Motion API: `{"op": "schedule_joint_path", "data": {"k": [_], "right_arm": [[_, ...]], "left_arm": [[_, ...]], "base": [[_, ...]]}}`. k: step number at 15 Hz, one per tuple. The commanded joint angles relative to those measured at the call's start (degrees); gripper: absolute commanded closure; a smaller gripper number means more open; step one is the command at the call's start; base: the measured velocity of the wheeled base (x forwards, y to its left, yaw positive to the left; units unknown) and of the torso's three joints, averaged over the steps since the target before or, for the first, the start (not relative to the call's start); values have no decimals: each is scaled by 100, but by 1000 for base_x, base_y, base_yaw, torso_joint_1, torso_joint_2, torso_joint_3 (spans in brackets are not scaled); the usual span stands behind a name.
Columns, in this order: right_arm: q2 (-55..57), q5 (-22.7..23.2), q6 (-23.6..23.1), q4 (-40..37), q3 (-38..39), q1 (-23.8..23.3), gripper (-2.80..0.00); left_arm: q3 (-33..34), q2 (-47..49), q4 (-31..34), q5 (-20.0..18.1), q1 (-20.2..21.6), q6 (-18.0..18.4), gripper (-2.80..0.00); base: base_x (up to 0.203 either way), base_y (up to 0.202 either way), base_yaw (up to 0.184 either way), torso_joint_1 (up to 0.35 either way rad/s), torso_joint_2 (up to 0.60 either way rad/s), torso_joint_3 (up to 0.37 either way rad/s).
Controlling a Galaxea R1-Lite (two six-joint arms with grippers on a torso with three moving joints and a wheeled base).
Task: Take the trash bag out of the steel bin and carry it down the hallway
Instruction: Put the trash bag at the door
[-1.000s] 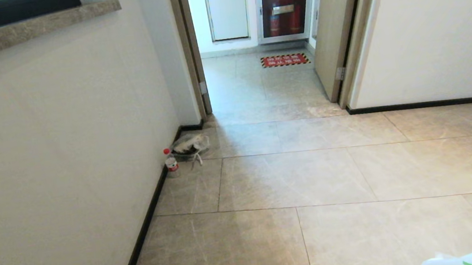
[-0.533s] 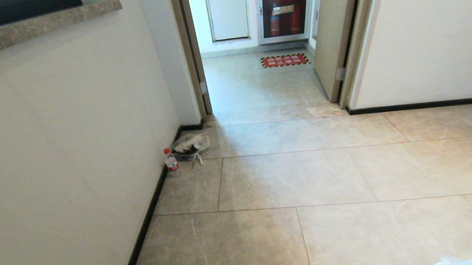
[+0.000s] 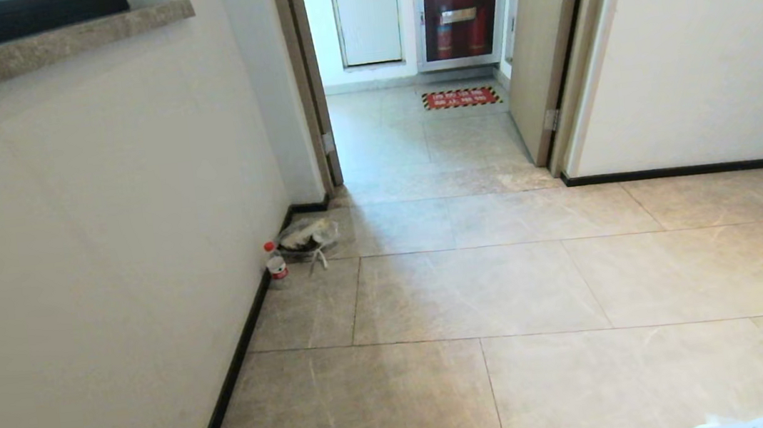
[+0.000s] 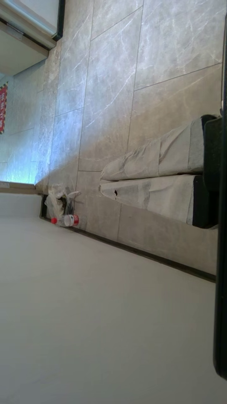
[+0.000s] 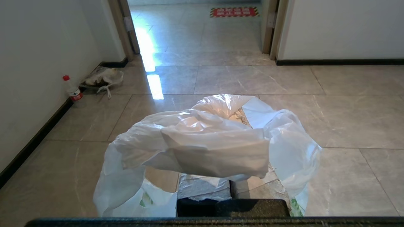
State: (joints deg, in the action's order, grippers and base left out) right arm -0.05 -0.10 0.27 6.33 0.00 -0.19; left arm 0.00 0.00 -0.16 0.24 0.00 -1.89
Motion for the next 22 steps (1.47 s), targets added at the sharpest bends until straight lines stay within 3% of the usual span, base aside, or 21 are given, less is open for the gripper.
{"op": "schedule_joint_path", "data": {"k": [1,9,22], "right_arm": [[5,1,0,9,229,1,0],[5,1,0,9,229,1,0],[5,1,0,9,229,1,0]], "left_arm": [[9,0,-2,2,0,-4,0],[9,0,-2,2,0,-4,0],[0,0,-2,2,0,40,0]], "base": [[194,0,-1,3,2,-2],[184,0,0,2,2,2],[5,0,0,0,0,0]]}}
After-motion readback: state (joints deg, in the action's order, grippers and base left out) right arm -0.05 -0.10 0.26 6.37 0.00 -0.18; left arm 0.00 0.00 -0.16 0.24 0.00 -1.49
